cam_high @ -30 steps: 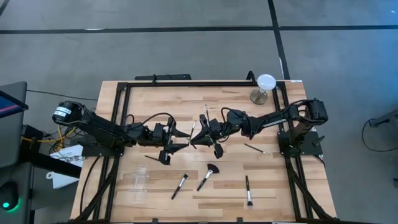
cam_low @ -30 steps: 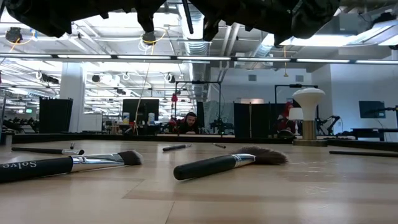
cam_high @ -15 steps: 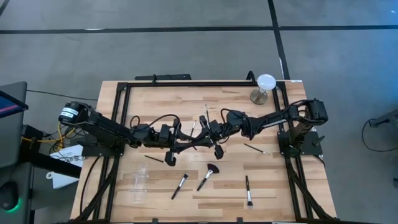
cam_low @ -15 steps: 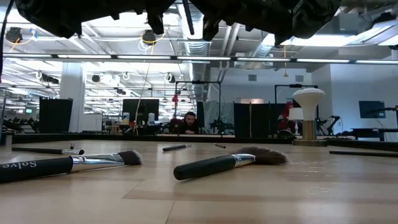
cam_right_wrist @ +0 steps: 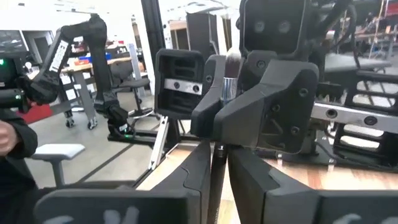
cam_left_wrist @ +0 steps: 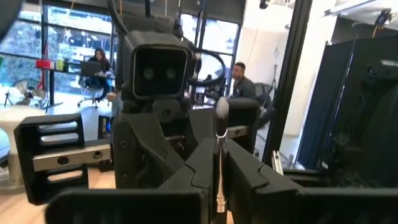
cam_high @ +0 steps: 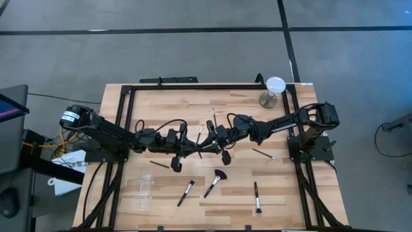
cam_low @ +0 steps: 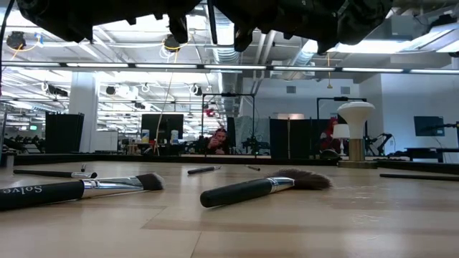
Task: Put items in baskets/containers
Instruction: Put the eyeshadow brush into the transparent organizer
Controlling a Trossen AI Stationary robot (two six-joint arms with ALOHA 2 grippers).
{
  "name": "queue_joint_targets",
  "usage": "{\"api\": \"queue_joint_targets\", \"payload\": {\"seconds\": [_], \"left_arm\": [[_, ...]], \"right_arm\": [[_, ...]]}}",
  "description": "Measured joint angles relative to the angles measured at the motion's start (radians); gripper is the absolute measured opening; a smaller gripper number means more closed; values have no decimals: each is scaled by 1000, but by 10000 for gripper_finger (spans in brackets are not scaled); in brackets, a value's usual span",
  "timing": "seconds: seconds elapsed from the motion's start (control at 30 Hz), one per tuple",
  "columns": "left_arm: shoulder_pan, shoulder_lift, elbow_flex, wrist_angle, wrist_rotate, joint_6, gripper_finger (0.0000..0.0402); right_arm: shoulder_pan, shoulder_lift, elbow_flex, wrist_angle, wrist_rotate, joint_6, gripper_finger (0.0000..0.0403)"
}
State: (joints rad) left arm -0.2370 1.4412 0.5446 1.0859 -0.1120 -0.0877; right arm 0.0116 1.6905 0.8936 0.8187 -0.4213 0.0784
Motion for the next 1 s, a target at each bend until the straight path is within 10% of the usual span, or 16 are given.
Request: {"api": "queue_joint_targets", "payload": {"seconds": [0.63, 1.0], "left_arm": [[-409, -376, -3, -681, -156, -42, 19], [-799, -359, -15, -703, -618, -105, 20]], "right_arm": [[117, -1, 2, -271, 71, -34, 57], [240, -1, 1, -296, 328, 0, 56]]}}
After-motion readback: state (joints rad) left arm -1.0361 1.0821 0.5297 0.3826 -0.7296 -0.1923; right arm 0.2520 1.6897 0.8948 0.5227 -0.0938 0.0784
